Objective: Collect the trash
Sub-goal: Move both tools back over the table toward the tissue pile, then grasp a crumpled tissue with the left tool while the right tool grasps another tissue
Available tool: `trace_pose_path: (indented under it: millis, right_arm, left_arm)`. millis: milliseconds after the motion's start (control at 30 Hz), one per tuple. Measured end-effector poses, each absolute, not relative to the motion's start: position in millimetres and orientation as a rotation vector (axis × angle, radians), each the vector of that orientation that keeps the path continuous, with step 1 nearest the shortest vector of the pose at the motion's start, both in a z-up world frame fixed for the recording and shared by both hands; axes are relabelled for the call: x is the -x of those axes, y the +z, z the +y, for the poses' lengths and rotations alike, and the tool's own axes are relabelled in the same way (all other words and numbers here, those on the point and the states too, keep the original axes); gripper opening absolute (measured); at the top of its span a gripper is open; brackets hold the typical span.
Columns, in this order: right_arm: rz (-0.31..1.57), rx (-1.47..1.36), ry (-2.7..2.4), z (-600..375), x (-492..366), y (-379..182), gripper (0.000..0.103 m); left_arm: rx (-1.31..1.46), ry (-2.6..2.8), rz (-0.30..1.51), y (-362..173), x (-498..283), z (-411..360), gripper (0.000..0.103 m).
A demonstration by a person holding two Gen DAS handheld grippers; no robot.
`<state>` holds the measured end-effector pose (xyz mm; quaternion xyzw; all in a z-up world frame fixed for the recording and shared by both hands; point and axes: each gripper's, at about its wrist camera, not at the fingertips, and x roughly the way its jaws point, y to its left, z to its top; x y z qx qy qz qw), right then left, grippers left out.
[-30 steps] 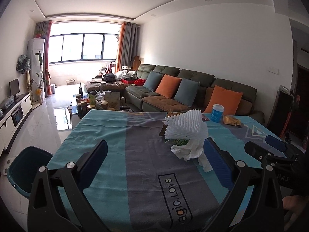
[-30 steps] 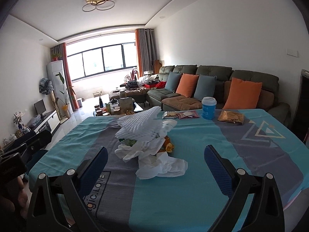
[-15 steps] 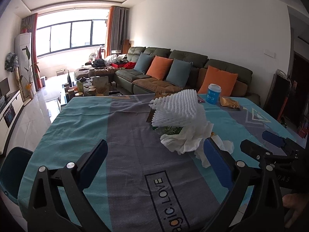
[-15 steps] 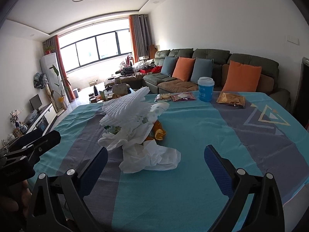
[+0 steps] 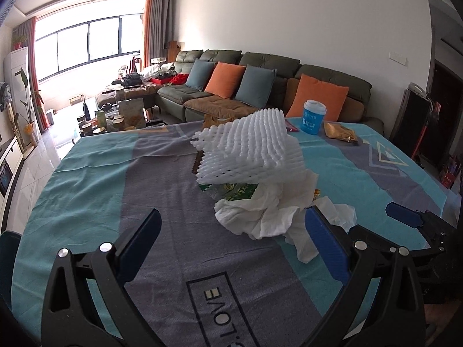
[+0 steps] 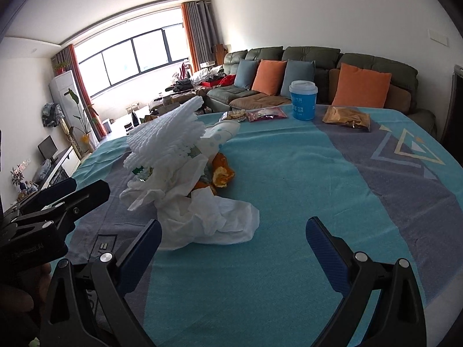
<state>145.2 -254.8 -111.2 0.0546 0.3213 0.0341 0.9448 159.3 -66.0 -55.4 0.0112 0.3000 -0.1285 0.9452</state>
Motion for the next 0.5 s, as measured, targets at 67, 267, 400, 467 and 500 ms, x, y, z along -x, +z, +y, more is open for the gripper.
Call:
trace_pose_path:
  millis: [67, 267, 400, 467, 500]
  right_arm:
    - [0.668, -0.118, 0.074, -256, -149, -114, 0.096]
    - [0.697, -0.125, 0.074, -259, -156, -122, 0.095]
    - [0.713, -0.126, 0.081, -261, -162, -127, 0.091]
    - [0.722, -0.126, 0.089, -261, -165, -130, 0.087]
    - [0.726, -0.127, 0.093, -261, -166, -131, 0.085]
  left_arm:
    - [-0.018, -0.273, 0.628, -59, -165, -69, 0.097]
    - [0.017, -0.297, 0.684, -70, -182, -77, 0.097]
    - [0.022, -0.304, 0.722, -80, -194, -82, 0.091]
    - [0.036, -0.31, 0.746, -85, -201, -82, 0.084]
    - [0.042, -0.311, 0.756, -86, -204, -82, 0.083]
